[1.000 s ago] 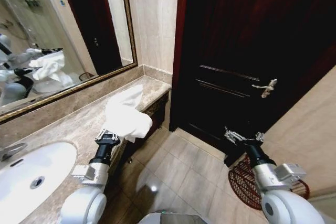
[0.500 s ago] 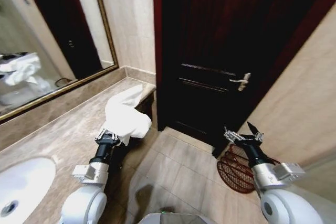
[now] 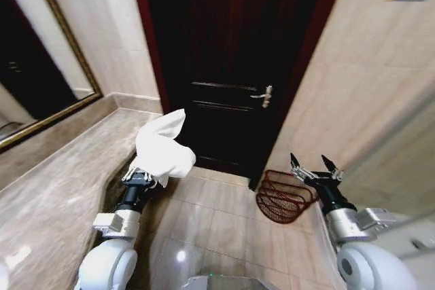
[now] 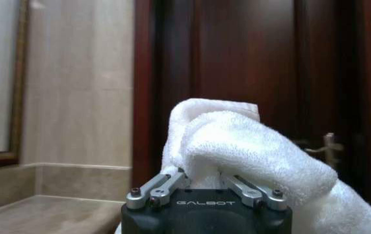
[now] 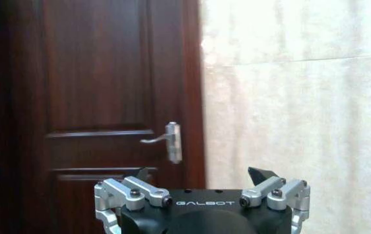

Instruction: Discard the used towel into the hamper.

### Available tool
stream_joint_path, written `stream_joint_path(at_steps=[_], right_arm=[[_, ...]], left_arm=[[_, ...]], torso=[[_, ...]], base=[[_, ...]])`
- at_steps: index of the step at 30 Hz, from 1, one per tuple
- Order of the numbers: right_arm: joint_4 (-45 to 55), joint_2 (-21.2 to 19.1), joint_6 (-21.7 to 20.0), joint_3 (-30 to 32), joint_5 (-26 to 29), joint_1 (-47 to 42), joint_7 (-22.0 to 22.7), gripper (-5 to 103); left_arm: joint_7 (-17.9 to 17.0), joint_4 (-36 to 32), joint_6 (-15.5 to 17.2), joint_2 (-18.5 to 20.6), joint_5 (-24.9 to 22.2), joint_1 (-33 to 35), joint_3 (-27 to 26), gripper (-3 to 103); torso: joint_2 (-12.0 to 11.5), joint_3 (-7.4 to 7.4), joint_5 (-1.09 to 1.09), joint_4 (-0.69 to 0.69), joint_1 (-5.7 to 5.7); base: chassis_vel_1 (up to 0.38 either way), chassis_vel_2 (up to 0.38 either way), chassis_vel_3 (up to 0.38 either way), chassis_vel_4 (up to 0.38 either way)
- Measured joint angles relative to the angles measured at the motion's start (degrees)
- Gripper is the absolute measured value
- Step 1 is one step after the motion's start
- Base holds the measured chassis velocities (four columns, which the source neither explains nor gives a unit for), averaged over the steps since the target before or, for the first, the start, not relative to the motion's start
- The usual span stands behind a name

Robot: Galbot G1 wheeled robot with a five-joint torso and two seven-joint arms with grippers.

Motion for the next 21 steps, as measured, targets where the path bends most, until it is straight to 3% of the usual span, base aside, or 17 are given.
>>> stream_joint_path(at_steps=[21], right_arm=[[0.0, 0.6, 0.4, 0.2, 0.3, 0.1, 1.4, 100]], left_arm=[[0.2, 0.3, -1.1, -0.6, 0.1, 0.5, 0.4, 12]], torso=[[0.0, 0.0, 0.0, 0.01, 0.0]], base=[[-0.027, -0.029, -0.029, -0.025]])
